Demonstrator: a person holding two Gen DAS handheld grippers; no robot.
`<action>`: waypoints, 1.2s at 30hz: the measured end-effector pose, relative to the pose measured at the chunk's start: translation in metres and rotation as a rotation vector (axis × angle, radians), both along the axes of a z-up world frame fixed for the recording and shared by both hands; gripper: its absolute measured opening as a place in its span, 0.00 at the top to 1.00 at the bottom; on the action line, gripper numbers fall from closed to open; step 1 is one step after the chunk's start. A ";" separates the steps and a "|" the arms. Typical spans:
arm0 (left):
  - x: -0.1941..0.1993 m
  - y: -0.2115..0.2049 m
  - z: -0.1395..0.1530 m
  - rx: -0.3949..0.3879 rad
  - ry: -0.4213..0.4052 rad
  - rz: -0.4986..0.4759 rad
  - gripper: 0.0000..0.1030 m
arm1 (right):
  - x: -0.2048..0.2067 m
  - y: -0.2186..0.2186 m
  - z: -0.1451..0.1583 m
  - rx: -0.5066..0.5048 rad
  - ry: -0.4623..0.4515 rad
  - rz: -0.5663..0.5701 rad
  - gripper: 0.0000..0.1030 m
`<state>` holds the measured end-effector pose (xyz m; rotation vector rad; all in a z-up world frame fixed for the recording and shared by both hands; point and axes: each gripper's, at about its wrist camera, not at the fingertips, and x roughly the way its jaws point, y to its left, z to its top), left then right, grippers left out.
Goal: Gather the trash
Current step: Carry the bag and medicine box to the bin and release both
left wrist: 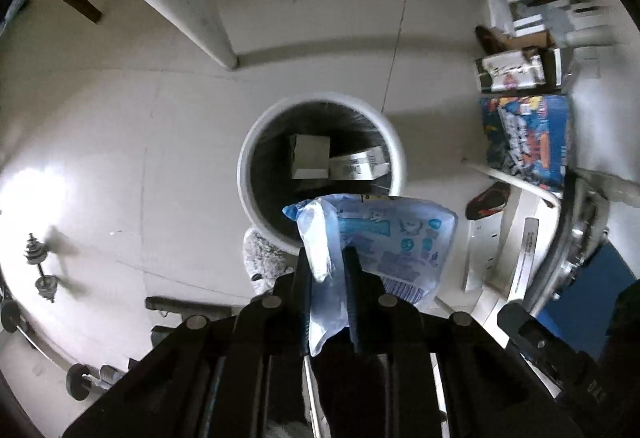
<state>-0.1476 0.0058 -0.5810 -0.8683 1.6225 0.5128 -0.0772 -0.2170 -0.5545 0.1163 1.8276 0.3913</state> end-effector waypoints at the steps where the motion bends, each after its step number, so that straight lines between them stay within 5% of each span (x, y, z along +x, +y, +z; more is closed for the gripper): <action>1: 0.001 0.002 -0.017 -0.010 0.006 -0.001 0.80 | 0.003 0.002 -0.020 -0.001 0.008 -0.010 0.20; 3: -0.002 0.005 -0.047 -0.014 0.008 -0.005 0.60 | 0.008 0.010 -0.052 0.003 0.014 -0.017 0.20; 5: -0.005 0.009 -0.065 -0.009 0.007 0.003 0.22 | 0.013 0.017 -0.086 0.002 0.020 -0.021 0.20; 10: -0.027 0.019 -0.084 0.046 0.055 0.013 0.06 | 0.016 0.035 -0.153 0.008 0.063 -0.030 0.20; 13: -0.043 0.023 -0.079 0.115 0.071 0.023 0.06 | 0.010 0.050 -0.175 0.027 0.089 -0.002 0.17; 15: -0.054 0.026 -0.071 0.181 0.095 0.009 0.06 | 0.003 0.057 -0.183 0.050 0.104 0.022 0.00; 19: -0.063 0.024 -0.046 0.256 0.104 -0.014 0.06 | -0.009 0.063 -0.176 0.041 0.071 0.090 0.00; 28: -0.060 0.006 0.013 0.297 0.076 -0.108 0.06 | -0.020 0.058 -0.111 -0.148 -0.129 0.295 0.00; 36: -0.057 -0.012 0.083 0.311 0.027 -0.162 0.06 | -0.018 0.045 -0.024 -0.190 -0.222 0.366 0.00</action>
